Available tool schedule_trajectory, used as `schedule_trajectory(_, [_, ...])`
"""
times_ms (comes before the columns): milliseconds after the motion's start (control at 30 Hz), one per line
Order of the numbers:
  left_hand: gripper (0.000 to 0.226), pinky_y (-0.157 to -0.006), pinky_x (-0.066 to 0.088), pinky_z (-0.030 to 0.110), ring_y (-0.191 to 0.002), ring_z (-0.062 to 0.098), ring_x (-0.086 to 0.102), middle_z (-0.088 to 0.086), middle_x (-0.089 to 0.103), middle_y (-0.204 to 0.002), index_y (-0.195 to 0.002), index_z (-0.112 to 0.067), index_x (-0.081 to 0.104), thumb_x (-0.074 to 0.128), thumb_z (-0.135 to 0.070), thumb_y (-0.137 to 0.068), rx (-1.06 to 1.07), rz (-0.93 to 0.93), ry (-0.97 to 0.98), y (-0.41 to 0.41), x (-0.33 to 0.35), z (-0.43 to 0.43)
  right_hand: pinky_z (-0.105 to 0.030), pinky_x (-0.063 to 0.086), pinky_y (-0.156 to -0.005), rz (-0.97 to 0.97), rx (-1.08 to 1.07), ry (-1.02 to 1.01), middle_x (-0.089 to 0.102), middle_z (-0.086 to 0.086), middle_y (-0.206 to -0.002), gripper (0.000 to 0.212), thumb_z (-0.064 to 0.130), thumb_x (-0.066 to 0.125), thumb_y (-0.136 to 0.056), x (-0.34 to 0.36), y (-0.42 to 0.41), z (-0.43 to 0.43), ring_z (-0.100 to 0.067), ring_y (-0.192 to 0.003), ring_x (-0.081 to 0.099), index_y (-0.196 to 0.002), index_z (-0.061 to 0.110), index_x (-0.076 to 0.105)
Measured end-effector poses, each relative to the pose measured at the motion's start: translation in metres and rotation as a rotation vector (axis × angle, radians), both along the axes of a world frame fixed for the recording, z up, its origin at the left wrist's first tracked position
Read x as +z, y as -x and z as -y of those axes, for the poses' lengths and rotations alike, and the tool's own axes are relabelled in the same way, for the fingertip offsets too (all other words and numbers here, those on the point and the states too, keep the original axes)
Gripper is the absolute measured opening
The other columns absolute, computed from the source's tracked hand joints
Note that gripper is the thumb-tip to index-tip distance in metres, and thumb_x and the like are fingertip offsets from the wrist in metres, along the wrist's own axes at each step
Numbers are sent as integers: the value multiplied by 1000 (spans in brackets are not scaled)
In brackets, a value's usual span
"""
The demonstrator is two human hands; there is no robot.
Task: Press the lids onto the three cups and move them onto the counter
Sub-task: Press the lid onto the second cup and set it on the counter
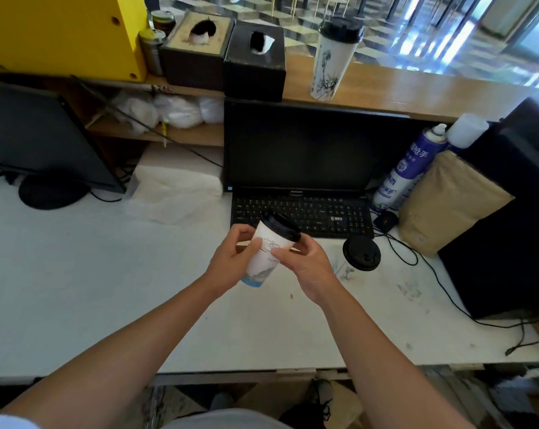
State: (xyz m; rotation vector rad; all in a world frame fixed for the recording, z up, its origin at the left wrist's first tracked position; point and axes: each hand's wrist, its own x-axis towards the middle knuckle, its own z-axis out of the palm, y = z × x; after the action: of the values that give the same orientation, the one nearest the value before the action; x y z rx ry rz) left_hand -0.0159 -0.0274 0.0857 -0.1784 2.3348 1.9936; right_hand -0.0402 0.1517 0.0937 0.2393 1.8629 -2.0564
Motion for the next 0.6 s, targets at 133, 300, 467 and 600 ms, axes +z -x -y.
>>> schedule_trajectory(133, [38,-72,53,17,-101,8,64,-15,61,-113,-113,-35,52,76,-28,-85,-14,27,1,6,6,2,-47,54,-103,47,-69,63,70,-9,-127,67,2,85,-75,4,5,2,-27,-116,69,-134,13,54])
schedule_trajectory(300, [68,-82,60,32,-105,15,66,-5,62,-126,-140,-27,47,81,-24,-81,-63,112,-80,12,7,6,-44,57,-99,28,41,69,75,-5,-120,44,4,79,-84,8,7,-3,-28,-116,69,-123,18,65])
schedule_trajectory(467, [74,-71,55,19,-103,9,64,-15,60,-118,-131,-35,43,87,-26,-73,8,63,-18,13,10,-5,-45,58,-98,-3,144,-49,74,1,-121,60,19,87,-73,12,9,-3,-23,-115,69,-127,25,64])
schedule_trajectory(600, [79,-81,60,29,-105,10,66,-10,62,-122,-136,-28,44,89,-23,-71,-23,47,-69,12,4,-24,-41,62,-86,-63,113,-240,73,3,-114,68,29,93,-62,23,15,-6,-20,-107,70,-121,31,60])
